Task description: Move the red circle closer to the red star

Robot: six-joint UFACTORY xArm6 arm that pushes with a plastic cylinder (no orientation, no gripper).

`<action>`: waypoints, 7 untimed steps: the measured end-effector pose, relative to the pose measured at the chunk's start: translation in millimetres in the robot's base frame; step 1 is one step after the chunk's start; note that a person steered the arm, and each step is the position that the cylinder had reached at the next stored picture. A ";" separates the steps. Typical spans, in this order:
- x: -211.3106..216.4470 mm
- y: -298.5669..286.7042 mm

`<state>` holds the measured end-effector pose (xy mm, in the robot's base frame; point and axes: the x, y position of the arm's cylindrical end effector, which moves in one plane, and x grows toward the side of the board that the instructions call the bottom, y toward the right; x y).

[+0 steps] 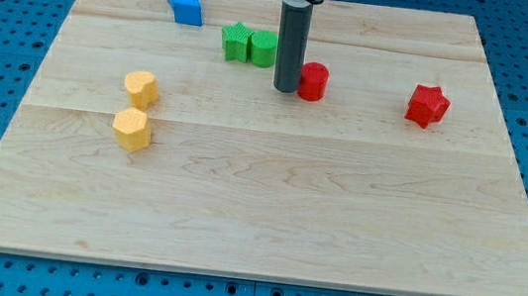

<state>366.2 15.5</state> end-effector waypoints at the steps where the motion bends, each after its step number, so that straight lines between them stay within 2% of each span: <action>1: -2.5 3.3; 3: -18.4 2.0; 4: -19.3 37.5; 5: -2.8 47.1; 7: 3.0 118.0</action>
